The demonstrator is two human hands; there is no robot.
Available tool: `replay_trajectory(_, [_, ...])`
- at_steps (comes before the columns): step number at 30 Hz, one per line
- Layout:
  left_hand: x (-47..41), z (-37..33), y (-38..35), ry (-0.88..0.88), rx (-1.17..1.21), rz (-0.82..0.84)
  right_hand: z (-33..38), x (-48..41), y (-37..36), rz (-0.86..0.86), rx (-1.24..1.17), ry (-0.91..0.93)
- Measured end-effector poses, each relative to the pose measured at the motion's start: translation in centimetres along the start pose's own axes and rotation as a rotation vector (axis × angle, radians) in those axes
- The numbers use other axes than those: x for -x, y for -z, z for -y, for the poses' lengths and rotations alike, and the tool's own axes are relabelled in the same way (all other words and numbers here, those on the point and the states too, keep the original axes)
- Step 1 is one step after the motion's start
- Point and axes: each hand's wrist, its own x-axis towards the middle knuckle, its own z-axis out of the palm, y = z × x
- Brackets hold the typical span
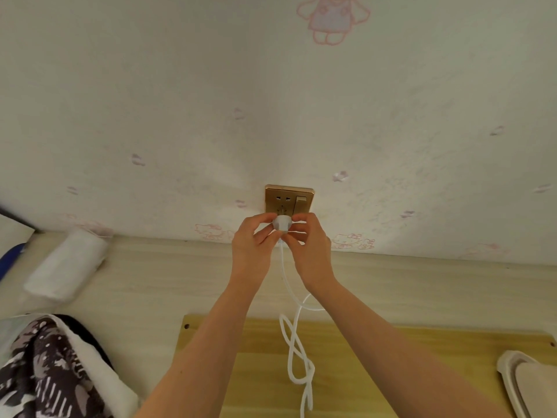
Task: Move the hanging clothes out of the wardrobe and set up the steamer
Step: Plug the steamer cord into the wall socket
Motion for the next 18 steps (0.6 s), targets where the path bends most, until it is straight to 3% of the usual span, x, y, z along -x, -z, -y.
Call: replay_trajectory(18, [-0.7,-0.1,-0.4,0.006,0.076,-0.086,1.0,-0.2,-0.1,-0.077,0.010,0.046])
